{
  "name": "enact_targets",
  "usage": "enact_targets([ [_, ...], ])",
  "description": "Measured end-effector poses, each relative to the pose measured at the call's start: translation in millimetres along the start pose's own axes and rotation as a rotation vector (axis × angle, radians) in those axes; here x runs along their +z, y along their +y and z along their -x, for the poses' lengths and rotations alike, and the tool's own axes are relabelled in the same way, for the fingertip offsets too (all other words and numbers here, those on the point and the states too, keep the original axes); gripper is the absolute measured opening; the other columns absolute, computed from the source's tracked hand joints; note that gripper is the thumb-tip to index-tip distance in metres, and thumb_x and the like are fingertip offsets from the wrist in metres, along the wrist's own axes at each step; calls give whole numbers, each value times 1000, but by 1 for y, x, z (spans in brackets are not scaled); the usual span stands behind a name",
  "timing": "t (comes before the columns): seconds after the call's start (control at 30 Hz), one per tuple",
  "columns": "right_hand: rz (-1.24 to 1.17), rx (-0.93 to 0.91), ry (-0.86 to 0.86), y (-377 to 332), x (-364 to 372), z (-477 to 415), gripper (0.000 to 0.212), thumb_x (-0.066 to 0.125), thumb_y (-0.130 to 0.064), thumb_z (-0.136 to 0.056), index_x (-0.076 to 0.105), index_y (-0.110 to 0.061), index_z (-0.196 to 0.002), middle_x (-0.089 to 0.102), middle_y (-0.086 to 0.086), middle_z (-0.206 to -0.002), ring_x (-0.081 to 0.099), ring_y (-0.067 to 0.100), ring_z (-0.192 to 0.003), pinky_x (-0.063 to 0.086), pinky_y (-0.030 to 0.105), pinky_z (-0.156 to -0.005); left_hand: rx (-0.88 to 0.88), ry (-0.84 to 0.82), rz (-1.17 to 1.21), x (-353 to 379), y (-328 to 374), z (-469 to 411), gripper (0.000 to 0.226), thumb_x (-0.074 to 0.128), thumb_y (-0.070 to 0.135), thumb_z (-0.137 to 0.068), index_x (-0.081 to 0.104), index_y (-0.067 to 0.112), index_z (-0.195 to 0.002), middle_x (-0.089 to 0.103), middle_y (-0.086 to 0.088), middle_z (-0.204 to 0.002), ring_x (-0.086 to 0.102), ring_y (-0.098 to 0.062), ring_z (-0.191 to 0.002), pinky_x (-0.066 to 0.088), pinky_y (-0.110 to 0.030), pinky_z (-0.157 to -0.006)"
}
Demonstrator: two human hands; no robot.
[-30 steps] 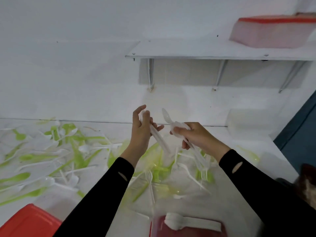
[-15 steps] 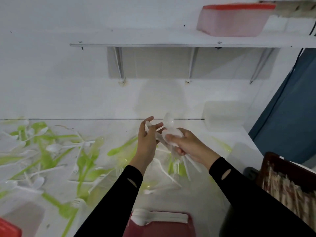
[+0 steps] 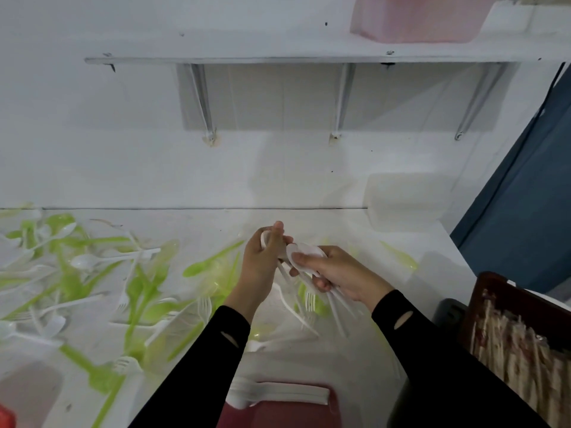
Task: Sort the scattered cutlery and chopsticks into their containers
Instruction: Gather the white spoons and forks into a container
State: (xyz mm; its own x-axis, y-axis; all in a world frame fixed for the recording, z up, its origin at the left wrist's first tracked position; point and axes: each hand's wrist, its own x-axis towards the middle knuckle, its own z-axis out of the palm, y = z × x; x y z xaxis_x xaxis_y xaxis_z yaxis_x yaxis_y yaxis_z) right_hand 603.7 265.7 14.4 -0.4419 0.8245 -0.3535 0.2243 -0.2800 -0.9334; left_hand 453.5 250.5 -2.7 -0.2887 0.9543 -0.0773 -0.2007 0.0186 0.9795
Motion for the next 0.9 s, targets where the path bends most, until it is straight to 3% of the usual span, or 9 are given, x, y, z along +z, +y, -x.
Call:
enact_targets([
  [0.1, -22, -33, 94, 0, 3, -3, 24, 64, -34, -94, 68, -12, -102, 64, 2, -77, 47, 12, -46, 36, 23, -43, 21, 93, 22, -3, 0, -4, 32, 57, 43, -95, 57, 12, -102, 62, 7, -67, 64, -16, -62, 48, -26, -54],
  [0.27, -76, -113, 203, 1, 5, -5, 28, 66, -32, -94, 63, -6, -105, 63, 3, -76, 53, 14, -49, 39, 24, -41, 18, -121, -70, -1, -4, 3, 45, 67, 50, -77, 60, 14, -103, 58, 7, -76, 56, -12, -67, 53, -28, -65],
  [0.4, -113, -89, 164, 1, 4, -4, 34, 69, -36, -90, 55, -8, -106, 67, 5, -71, 54, 17, -48, 44, 27, -45, -18, -245, -128, 4, -9, 6, 43, 68, 47, -84, 63, 5, -97, 60, 1, -73, 54, -14, -66, 46, -29, -64],
  [0.53, -88, -100, 115, 1, 8, -5, 46, 64, -47, -92, 58, -6, -111, 71, 10, -86, 65, 23, -57, 54, 31, -51, -4, -130, -181, 4, -8, 6, 39, 54, 39, -98, 62, 1, -95, 65, -6, -77, 62, -16, -72, 50, -29, -69],
  [0.6, -113, -100, 156, 1, 5, -6, 44, 61, -46, -93, 59, -6, -111, 67, 10, -87, 66, 25, -58, 56, 33, -53, -27, -12, -65, 3, -5, 5, 32, 52, 33, -101, 61, 3, -98, 71, -4, -85, 67, -15, -76, 55, -27, -68],
  [0.67, -115, -109, 258, 2, 0, -8, 42, 59, -46, -95, 57, -5, -105, 62, 8, -80, 61, 19, -50, 52, 32, -50, -48, 90, 117, 1, -1, 2, 20, 53, 25, -101, 60, 6, -103, 73, -7, -93, 70, -17, -77, 57, -27, -67],
  [0.73, -109, -88, 335, 3, -3, -10, 38, 59, -45, -95, 54, -8, -103, 55, 4, -71, 46, 12, -40, 39, 25, -42, -58, 114, 204, -3, 0, 0, 17, 56, 20, -100, 61, 5, -105, 69, -10, -88, 69, -18, -73, 57, -29, -68],
  [0.83, -177, 22, 335, 1, -4, -12, 28, 61, -30, -93, 46, -10, -106, 43, 1, -67, 28, 10, -40, 23, 21, -40, -79, 47, 172, -4, -4, 0, 21, 60, 26, -97, 61, 7, -105, 55, -6, -78, 61, -16, -66, 57, -32, -66],
  [0.9, -208, 34, 287, -1, -2, -11, 10, 49, -16, -89, 42, -11, -93, 41, 5, -74, 23, 10, -41, 18, 22, -44, -95, -8, 87, -1, -6, 1, 29, 65, 34, -93, 60, 8, -104, 51, -3, -80, 59, -14, -65, 56, -31, -66],
])
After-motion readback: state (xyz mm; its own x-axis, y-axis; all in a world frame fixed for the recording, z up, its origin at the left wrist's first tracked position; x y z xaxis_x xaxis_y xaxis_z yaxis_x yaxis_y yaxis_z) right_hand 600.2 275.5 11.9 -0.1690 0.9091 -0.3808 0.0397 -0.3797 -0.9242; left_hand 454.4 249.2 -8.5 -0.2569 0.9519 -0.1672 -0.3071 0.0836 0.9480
